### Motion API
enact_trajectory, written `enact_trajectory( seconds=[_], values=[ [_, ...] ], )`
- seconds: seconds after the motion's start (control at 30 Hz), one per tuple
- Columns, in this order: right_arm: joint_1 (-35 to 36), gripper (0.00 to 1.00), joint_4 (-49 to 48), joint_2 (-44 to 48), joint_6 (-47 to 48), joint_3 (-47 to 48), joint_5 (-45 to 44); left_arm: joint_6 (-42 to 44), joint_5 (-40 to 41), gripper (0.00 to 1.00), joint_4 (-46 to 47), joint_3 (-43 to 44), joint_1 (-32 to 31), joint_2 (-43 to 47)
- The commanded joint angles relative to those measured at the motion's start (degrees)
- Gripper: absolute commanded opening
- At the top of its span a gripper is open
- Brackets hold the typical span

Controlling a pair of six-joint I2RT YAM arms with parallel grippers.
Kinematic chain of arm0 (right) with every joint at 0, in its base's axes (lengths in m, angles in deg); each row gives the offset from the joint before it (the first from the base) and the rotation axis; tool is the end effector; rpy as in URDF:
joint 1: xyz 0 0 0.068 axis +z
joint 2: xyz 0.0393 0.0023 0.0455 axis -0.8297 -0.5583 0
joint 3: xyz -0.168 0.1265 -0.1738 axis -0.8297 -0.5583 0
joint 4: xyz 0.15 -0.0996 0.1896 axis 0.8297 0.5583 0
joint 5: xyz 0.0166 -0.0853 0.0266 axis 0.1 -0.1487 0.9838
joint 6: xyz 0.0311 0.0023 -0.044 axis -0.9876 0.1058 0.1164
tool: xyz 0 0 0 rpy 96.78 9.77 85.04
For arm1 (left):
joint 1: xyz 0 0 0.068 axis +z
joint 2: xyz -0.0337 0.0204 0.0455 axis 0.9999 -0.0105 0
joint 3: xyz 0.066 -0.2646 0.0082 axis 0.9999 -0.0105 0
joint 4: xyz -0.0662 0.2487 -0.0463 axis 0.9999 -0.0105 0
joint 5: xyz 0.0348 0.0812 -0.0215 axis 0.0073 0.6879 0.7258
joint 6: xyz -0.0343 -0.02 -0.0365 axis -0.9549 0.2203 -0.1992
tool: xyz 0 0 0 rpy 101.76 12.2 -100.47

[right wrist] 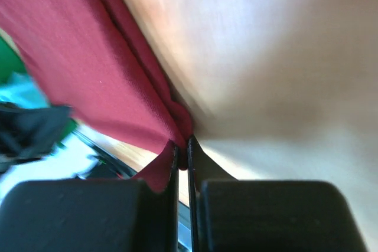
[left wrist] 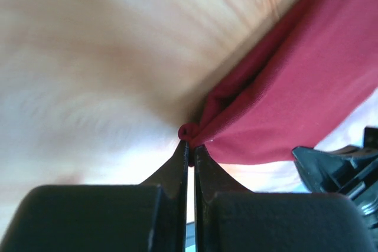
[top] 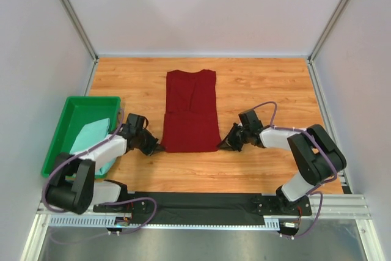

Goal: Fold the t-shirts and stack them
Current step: Fold the tshirt

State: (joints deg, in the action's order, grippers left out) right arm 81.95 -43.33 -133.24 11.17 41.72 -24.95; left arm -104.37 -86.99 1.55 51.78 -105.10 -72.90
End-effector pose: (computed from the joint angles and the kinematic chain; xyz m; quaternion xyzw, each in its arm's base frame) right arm 0.2366 0.1314 0.1153 0.2296 0.9139 0.3309 0.0516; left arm 0.2039 -0.0662 0.1388 -0.4082 0.8753 -0.2424 0.0921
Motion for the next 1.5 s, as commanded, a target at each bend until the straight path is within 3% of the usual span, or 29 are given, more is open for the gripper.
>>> enact_trajectory(
  seconds=[0.0,0.2,0.4,0.57,0.63,0.77,0.8,0.97,1.13,1.47],
  values=[
    [0.8,0.0,12.4,5.7,9.8,-2.4,-2.4,8.6,4.5,0.0,-10.9,0.3,0.4,8.9],
    [8.4,0.0,20.8,18.4,15.3,-5.8,-1.7,9.9,1.4,0.0,-22.0,-4.1,-3.5,29.0],
    [14.7,0.0,27.3,33.3,7.8,-11.4,-1.2,5.9,-2.1,0.0,-37.8,-7.9,-5.7,48.4],
    [19.0,0.0,29.5,40.1,1.9,-13.8,1.3,4.2,-5.2,0.0,-46.9,-8.5,-5.7,58.0],
    [19.3,0.0,29.9,40.7,1.0,-13.0,2.1,3.9,-5.3,0.0,-47.6,-6.6,-5.7,58.0],
    [17.4,0.0,34.1,39.0,3.2,-6.5,3.2,8.2,-3.1,0.0,-46.5,1.9,-5.7,46.9],
    [16.7,0.0,35.6,37.4,5.9,-4.7,3.3,9.5,-2.1,0.0,-46.1,7.4,-5.7,44.1],
    [6.7,0.0,45.5,28.2,16.3,10.9,6.7,18.2,2.4,0.0,-45.3,23.7,-5.5,23.8],
    [-1.4,0.0,46.1,13.5,21.9,22.9,10.9,23.1,2.5,0.0,-40.7,37.3,-3.3,6.8],
    [-6.6,0.0,46.1,-8.0,25.1,44.6,15.4,30.4,-0.5,0.0,-34.5,58.3,2.1,-18.5]
  ],
)
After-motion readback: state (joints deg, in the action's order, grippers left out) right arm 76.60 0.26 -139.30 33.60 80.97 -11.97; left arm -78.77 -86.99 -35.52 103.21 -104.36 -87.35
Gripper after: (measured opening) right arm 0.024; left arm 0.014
